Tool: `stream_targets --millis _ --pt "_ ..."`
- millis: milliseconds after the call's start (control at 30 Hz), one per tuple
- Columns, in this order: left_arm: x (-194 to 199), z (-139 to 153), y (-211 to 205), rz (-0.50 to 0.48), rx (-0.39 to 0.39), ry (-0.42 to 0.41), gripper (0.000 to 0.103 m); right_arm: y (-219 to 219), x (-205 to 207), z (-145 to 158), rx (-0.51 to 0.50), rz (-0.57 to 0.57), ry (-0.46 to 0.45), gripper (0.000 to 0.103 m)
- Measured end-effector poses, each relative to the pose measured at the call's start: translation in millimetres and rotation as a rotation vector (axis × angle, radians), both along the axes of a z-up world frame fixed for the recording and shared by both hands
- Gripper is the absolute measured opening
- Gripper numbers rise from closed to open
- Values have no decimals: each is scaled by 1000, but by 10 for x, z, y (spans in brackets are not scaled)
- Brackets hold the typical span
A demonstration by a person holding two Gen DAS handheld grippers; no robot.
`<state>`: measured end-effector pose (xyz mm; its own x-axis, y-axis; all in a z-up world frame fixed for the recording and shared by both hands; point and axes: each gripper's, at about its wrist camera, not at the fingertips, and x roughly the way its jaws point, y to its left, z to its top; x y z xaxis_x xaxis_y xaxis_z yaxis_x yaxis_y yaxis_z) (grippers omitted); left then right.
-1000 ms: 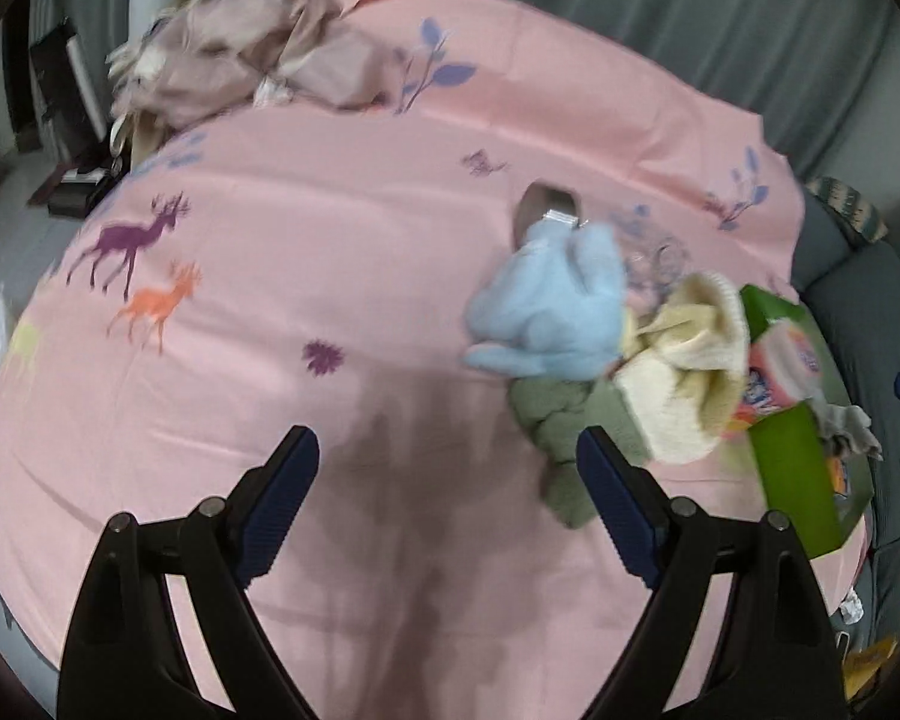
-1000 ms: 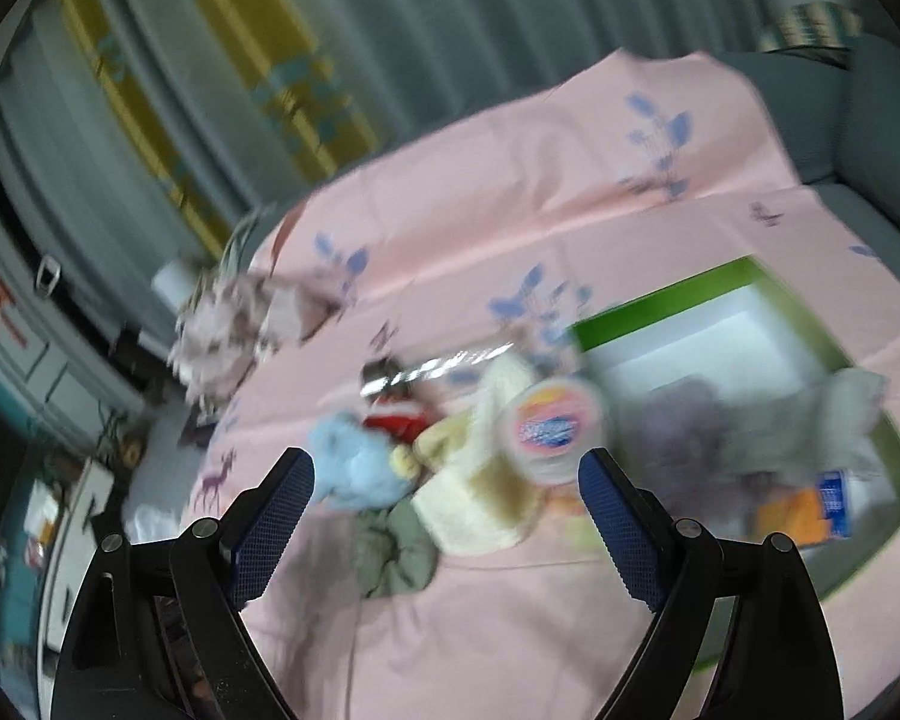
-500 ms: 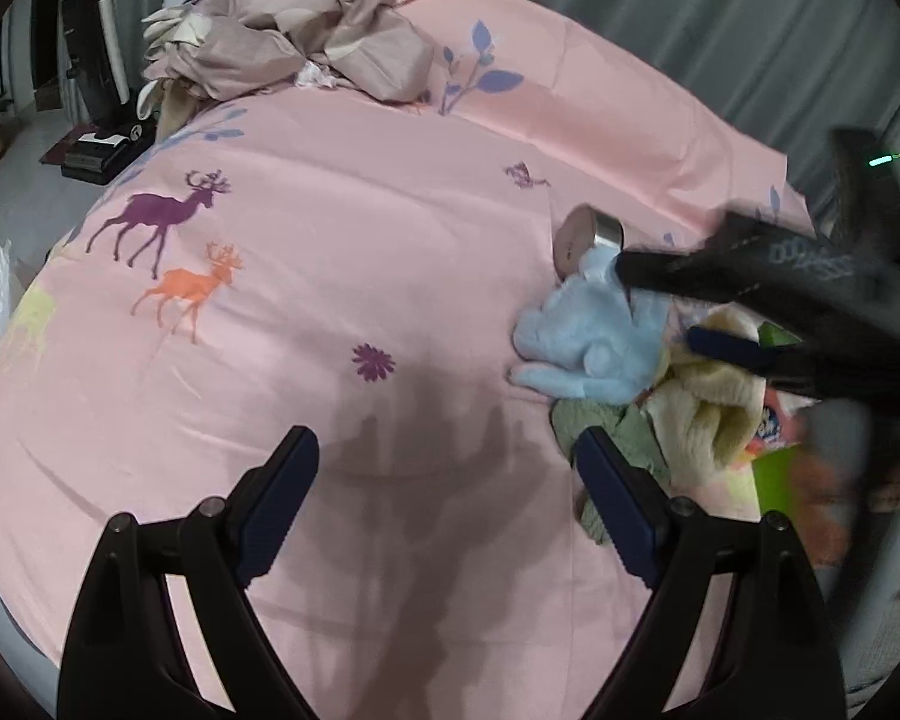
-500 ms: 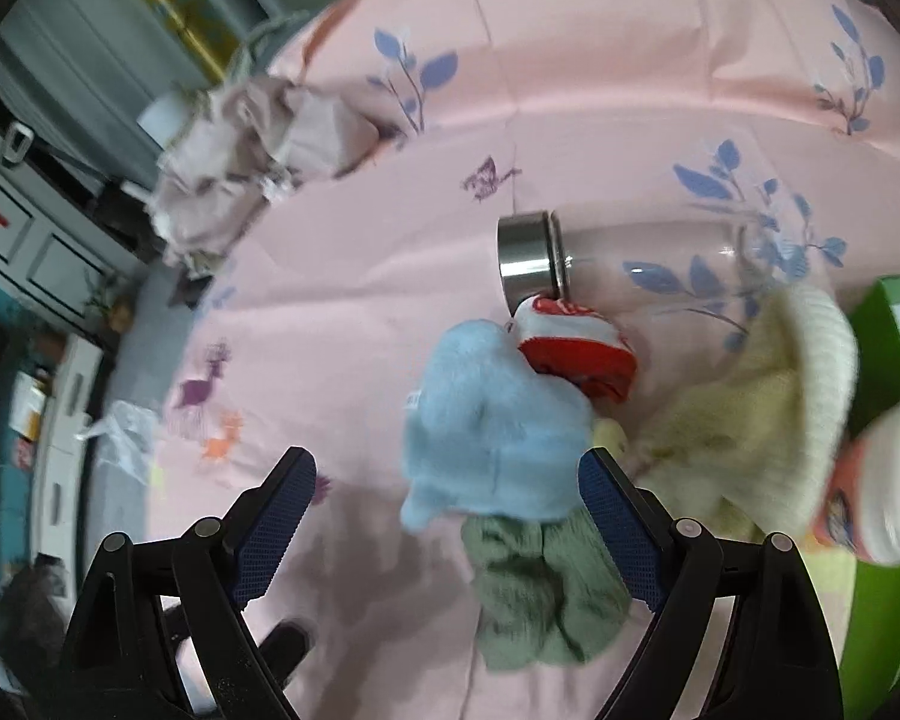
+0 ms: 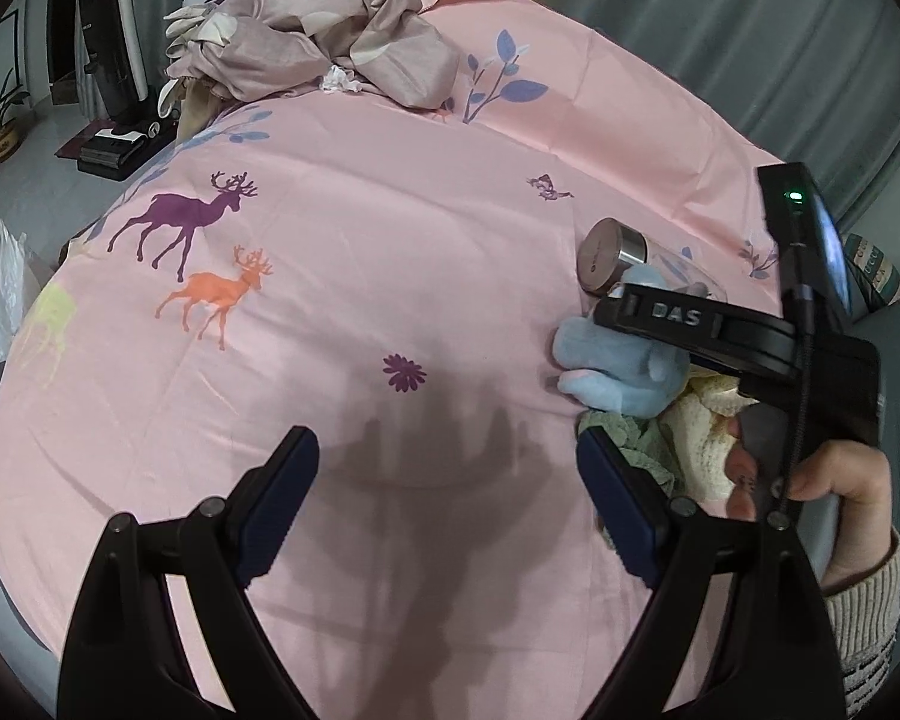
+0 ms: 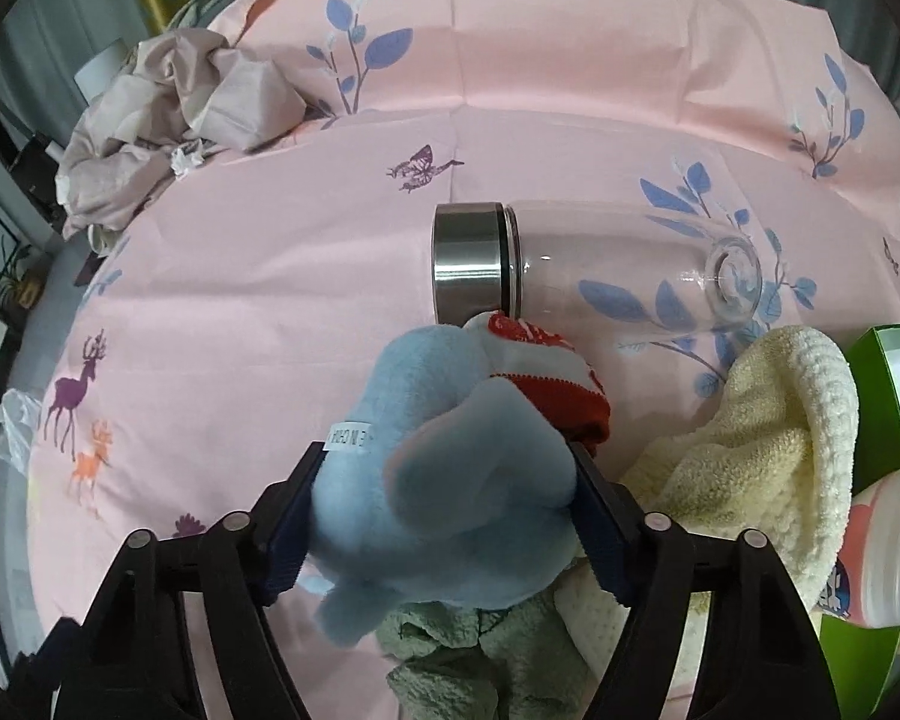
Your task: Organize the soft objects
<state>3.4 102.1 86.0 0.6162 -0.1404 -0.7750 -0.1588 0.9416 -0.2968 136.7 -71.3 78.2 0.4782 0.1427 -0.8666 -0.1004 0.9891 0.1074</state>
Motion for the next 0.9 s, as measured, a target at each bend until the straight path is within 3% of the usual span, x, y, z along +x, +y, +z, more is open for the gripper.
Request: stream_targets --millis 100,233,367,500,667,900 --pt "3 -1 15 3 -1 0 87 -53 -54 67 45 4 -10 74" --pt "10 -12 17 4 0 6 87 -220 -314 371 117 42 -57 74" --pt "8 -15 18 8 0 7 87 -351 -718 711 102 104 -144 74" --pt "9 -28 21 8 -3 11 87 -493 -1135 868 105 162 -173 75" --pt "8 -26 -9 0 -3 15 87 -600 -1502 573 94 199 -85 75" --pt "6 -45 -49 -16 5 23 87 -496 -1425 -38 66 152 27 75"
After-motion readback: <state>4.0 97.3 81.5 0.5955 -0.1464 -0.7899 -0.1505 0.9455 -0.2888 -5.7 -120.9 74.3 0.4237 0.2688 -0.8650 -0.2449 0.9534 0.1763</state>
